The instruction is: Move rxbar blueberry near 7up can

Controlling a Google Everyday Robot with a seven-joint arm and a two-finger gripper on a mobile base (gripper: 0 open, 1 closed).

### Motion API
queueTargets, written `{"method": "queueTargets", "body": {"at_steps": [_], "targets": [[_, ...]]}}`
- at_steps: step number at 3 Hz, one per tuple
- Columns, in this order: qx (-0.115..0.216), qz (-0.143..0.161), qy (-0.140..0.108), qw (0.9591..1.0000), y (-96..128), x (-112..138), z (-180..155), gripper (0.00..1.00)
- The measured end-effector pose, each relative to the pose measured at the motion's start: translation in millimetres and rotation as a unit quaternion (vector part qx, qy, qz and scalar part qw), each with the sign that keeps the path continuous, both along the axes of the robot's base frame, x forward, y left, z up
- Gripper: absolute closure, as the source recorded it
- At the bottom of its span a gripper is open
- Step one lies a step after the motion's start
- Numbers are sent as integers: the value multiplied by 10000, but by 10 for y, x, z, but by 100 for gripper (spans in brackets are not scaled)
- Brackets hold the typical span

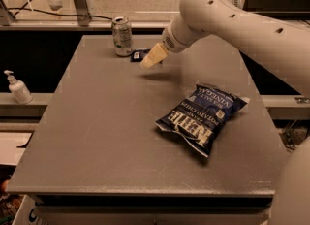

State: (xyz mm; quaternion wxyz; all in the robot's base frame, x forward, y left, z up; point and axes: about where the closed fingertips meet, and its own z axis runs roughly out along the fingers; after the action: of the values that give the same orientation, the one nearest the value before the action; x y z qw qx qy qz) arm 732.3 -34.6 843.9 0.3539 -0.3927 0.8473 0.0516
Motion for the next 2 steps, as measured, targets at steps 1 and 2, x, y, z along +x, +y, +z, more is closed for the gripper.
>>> {"method": "queueTargets", "body": {"at_steps": [1, 2], "targets": [[406, 13, 190, 9990, -216, -27, 51, 0], [804, 39, 322, 9962, -460, -82, 121, 0]]}}
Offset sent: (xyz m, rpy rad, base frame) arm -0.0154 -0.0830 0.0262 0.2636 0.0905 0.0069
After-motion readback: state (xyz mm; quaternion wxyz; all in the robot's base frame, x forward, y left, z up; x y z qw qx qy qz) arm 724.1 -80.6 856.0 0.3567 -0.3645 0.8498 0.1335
